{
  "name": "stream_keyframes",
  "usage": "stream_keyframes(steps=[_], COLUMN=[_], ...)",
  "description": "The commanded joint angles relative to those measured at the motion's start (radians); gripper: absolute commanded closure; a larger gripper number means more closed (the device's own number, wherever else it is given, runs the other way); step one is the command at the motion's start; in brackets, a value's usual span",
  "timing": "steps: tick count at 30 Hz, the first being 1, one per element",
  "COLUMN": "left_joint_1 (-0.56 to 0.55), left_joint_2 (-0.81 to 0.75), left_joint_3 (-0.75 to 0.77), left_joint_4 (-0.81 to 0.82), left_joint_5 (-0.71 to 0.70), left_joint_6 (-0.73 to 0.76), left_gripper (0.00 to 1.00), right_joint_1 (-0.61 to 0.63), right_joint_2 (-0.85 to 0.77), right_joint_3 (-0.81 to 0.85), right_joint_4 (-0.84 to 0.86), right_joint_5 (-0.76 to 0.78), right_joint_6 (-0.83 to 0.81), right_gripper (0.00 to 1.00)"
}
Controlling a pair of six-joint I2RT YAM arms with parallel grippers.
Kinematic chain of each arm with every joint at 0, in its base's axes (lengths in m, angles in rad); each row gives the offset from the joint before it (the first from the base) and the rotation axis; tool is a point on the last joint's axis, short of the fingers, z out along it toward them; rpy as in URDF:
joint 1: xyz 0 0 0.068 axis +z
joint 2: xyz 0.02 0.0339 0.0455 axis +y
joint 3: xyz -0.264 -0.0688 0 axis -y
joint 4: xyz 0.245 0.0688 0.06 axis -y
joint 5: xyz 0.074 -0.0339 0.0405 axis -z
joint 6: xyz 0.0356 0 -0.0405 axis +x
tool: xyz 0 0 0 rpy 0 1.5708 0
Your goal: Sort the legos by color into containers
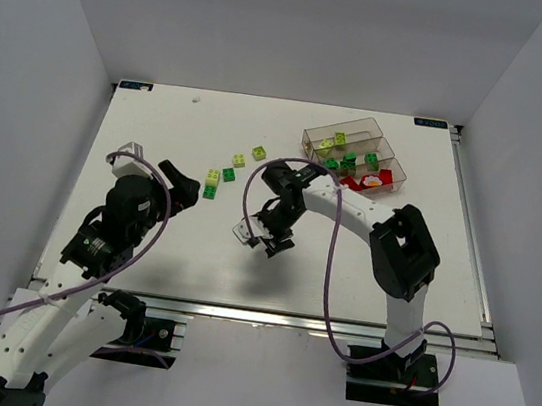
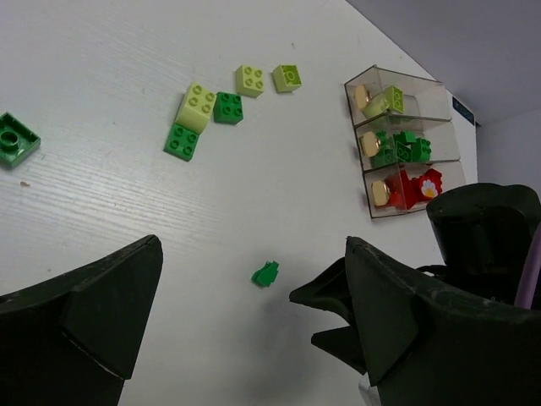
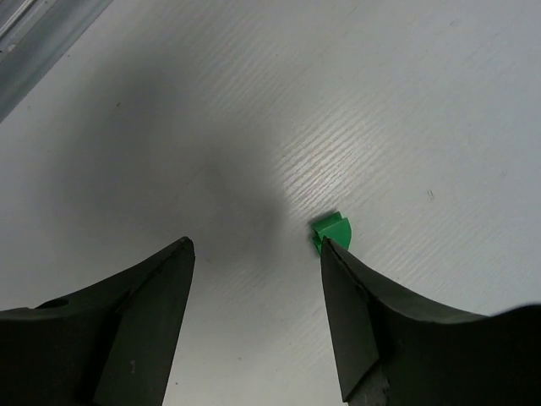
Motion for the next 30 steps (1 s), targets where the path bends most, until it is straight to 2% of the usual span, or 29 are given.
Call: stream_keyframes(steps=[1,6,19,30], left_joint_1=[-0.001,-0.001,-0.001,-0.001], left_joint_2=[-0.032,-0.064,-0.078,-0.089], left_joint_3=[-0.038,-0.058,-0.067,-0.078], left_joint_4=[-0.059,-0.068,-0.096,-0.11], left_joint_5=[-0.028,-0.037,-0.052,-0.062], left_joint_6=[-0.039,-0.058,-0.07,-0.079], left_gripper=[0.02,0.02,0.02,0.02], right_joint_1=[0.029,0.047,0.047,0.049], right_joint_2=[0.019,0.055,0.16,0.207], right_joint_3=[0.023,0.044,0.141,0.159], right_joint_4=[0.056,0.102,0.119,0.099], right_joint_5=[0.084,0.138,0.156,0.171], right_joint_6=[0.095,0.146,0.213,0.209], right_gripper=[0.34,0.35,0.43,0.56])
